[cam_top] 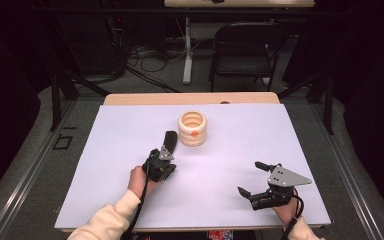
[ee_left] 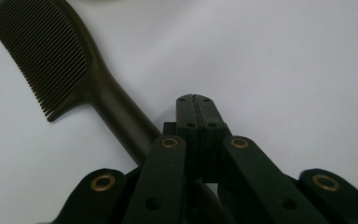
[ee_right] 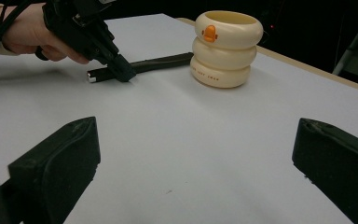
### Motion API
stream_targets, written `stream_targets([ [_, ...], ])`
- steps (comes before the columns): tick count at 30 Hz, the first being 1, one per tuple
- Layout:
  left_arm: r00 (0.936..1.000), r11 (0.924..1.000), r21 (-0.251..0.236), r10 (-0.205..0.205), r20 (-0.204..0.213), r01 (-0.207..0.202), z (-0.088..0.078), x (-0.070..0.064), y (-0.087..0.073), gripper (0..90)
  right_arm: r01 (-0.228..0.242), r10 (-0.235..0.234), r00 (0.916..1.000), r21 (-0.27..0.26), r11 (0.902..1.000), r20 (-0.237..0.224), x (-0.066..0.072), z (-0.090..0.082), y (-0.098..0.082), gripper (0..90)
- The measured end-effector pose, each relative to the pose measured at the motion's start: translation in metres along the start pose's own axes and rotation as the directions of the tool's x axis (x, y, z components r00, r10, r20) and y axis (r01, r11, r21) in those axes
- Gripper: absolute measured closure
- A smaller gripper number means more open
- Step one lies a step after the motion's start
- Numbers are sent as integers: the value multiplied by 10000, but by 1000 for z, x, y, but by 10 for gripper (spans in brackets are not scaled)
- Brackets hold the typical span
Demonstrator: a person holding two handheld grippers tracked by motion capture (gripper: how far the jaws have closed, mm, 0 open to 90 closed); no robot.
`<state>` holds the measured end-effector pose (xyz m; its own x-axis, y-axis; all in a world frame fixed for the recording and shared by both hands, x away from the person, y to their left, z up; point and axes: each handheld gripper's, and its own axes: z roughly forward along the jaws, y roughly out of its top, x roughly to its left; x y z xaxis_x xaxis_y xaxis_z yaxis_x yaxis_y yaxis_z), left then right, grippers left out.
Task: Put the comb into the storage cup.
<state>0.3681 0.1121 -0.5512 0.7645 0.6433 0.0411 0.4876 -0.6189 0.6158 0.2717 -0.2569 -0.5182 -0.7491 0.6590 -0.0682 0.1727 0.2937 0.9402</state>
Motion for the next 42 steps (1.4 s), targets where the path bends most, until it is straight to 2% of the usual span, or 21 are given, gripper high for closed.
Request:
stream_targets([
  [8, 10000, 9997, 248, 50, -53, -49, -5, 4, -3, 898, 3, -3, 10000, -14, 10000, 4, 0, 0, 0, 4],
  [19, 9994, 9981, 610, -75, -326, 95, -11, 15, -8, 898, -4, 4, 10000, -5, 10000, -2, 0, 0, 0, 4],
  [22, 9987, 9974, 718, -74, -508, 110, -12, 18, -9, 898, 5, -5, 10000, -7, 10000, -8, 0, 0, 0, 3],
  [34, 9965, 9935, 1045, -373, -748, 450, -18, 32, -14, 891, -7, 7, 10000, 15, 10000, -10, 0, 0, 0, 3],
  [40, 9958, 9903, 1227, -567, -723, 653, -20, 36, -13, 870, 3, -3, 10000, 14, 10000, -34, 0, 0, 0, 3],
  [42, 9964, 9888, 1289, -699, -489, 757, -21, 36, -12, 804, -3, 4, 10000, 8, 10000, -42, 0, 1, 0, 3],
])
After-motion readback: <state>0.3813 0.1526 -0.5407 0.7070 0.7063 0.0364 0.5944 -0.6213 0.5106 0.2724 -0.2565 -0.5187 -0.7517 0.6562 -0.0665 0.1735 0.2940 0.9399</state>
